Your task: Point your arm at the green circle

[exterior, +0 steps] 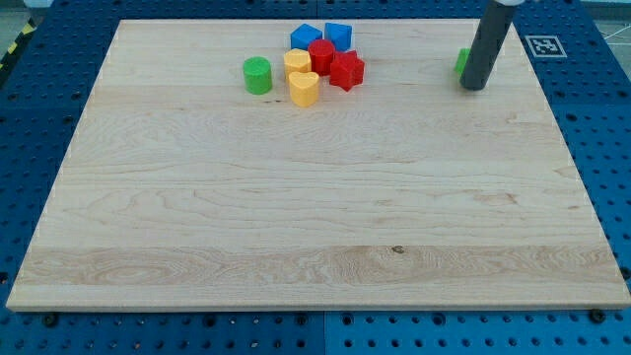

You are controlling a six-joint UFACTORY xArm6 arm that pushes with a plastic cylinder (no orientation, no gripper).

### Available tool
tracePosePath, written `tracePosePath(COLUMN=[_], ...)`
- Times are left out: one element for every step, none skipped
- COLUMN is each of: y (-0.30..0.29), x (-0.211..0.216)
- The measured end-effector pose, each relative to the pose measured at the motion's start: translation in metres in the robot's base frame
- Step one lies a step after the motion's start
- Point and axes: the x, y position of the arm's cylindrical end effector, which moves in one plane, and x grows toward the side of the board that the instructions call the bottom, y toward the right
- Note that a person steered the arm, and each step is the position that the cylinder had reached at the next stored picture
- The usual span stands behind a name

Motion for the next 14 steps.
tracePosePath(y=[0.002, 0.003, 0.003, -0.025, -0.088, -0.148, -0.196, -0.239, -0.276, -0.315, -0.367, -0.394, -0.397, -0.374], x=[-0.026, -0.042, -0.050, -0.020, 0.016, 0.044, 0.066, 0.082, 0.089, 0.089, 0.085, 0.055, 0.000, -0.062])
